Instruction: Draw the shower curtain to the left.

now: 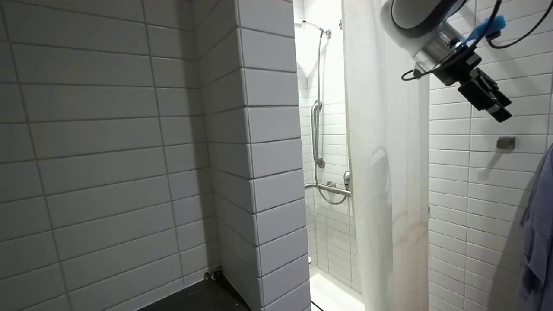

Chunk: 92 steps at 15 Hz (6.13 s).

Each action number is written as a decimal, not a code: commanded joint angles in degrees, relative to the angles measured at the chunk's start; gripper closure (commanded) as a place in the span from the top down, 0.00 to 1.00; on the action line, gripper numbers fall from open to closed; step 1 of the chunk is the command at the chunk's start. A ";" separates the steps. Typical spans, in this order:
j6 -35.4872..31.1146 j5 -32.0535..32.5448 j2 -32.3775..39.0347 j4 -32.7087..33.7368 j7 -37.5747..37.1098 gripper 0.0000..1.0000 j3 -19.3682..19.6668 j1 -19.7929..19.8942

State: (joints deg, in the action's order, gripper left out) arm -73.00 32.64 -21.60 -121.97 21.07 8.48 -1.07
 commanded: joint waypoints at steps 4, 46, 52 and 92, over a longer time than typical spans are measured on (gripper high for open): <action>9.00 -0.12 6.13 7.31 -15.92 1.00 -2.38 3.55; 17.04 -18.30 15.64 18.68 -18.86 1.00 -3.96 4.27; 17.01 -17.80 16.08 18.39 -17.59 1.00 -4.29 4.29; -4.12 21.19 17.97 11.21 -35.06 1.00 -5.66 3.89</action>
State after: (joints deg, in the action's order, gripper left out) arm -74.76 48.04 -0.52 -107.68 -14.88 3.93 3.88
